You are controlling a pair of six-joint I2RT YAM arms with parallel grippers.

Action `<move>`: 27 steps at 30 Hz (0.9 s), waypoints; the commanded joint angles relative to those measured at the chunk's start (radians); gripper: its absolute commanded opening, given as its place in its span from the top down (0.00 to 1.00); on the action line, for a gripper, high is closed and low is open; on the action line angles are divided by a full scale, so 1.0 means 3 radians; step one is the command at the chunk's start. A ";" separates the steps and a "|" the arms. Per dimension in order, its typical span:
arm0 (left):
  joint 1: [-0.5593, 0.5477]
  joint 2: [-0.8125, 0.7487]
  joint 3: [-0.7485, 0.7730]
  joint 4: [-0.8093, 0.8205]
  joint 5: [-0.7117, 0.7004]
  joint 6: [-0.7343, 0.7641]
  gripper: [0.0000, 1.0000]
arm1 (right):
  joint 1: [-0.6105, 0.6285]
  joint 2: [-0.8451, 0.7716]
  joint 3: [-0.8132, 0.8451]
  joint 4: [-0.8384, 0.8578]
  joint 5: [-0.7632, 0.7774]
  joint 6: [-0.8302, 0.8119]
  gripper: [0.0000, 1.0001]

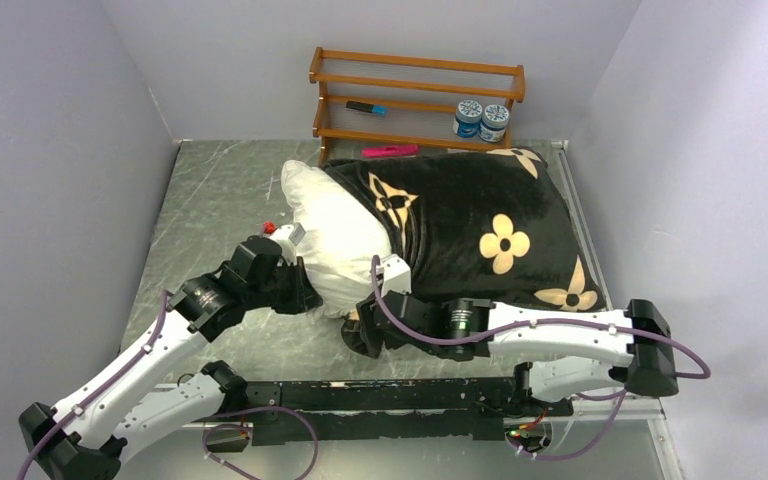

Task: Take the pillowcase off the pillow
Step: Remove the pillow from the pillowcase.

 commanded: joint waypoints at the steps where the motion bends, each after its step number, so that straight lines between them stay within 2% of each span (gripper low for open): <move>1: -0.0007 -0.0077 0.0240 0.0159 -0.0051 -0.0106 0.95 | 0.0011 0.0149 -0.0090 0.0450 0.0094 0.0303 0.22; 4: -0.0005 -0.0086 0.0251 0.0160 -0.0052 -0.0126 0.95 | 0.0015 0.0249 -0.0124 0.0652 0.0157 0.0329 0.17; 10: -0.0006 -0.0109 0.0271 0.0119 -0.0075 -0.0121 0.95 | 0.0012 0.0455 -0.0095 0.0749 0.0447 0.0412 0.14; 17: -0.0007 -0.0161 0.0337 0.0025 -0.0224 -0.0115 0.95 | -0.0026 0.0737 -0.0034 0.0645 0.0786 0.0431 0.20; 19: -0.0007 -0.0186 0.0350 -0.0009 -0.0287 -0.0125 0.95 | -0.0051 0.0744 -0.0066 0.0642 0.0837 0.0426 0.28; 23: -0.0007 -0.0209 0.0381 -0.0098 -0.0435 -0.0145 0.95 | -0.0126 0.0682 -0.0133 0.0627 0.0916 0.0395 0.53; 27: -0.0007 -0.0234 0.0410 -0.0201 -0.0652 -0.0177 0.95 | -0.0225 0.0551 -0.0191 0.0542 0.0988 0.0363 0.87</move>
